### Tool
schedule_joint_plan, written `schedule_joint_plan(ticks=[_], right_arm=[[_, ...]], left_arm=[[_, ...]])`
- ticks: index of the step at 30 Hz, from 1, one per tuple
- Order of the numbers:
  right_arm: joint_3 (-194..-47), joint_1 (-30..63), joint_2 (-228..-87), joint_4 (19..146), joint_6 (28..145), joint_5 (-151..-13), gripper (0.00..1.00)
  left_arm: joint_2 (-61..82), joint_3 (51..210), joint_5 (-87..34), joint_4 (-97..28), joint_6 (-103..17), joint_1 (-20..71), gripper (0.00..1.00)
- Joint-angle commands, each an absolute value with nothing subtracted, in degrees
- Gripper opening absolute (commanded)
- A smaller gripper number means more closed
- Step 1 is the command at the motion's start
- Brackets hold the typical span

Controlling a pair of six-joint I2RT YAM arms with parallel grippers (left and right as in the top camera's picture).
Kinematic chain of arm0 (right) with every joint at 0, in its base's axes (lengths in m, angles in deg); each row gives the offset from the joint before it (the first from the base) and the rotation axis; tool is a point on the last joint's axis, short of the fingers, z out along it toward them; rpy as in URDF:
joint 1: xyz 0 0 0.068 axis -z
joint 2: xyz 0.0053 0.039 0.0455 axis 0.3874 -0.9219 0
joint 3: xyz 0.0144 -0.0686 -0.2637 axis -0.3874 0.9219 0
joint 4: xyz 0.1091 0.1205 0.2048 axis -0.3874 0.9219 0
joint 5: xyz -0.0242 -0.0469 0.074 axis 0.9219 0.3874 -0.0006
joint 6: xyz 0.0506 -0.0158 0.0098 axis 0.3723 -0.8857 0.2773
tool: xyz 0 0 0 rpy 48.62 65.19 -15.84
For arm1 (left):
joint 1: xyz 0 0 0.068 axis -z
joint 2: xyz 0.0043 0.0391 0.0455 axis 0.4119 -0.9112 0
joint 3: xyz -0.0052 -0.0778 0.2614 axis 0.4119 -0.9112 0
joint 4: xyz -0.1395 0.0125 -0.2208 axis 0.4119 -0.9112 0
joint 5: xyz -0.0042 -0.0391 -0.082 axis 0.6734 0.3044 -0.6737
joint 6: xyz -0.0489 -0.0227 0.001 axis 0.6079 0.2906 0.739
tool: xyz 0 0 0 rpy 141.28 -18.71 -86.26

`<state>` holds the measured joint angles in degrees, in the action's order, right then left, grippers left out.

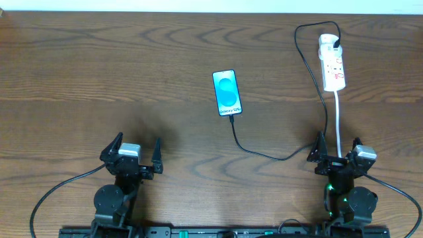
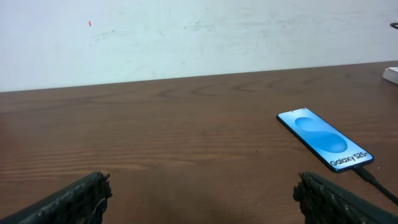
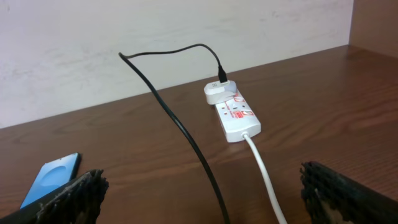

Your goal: Plug charger to phone and switch on socket

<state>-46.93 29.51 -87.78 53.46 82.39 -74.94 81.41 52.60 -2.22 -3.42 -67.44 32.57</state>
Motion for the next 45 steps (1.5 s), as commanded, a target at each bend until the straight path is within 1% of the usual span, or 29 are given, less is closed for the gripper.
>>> schedule_joint_plan(ticks=[1, 6, 45], right_arm=[[-46.9, 29.6, -87.4, 53.7, 82.6, -74.5, 0.99], [-46.9, 29.6, -87.4, 53.7, 82.6, -74.5, 0.99], [-46.9, 29.6, -87.4, 53.7, 82.6, -74.5, 0.99]], left_arm=[[81.9, 50.9, -1.5, -4.2, -68.4, 32.0, 0.98], [81.9, 50.9, -1.5, -4.2, -68.4, 30.0, 0.98], [81.8, 50.9, -1.5, -4.2, -68.4, 30.0, 0.98]])
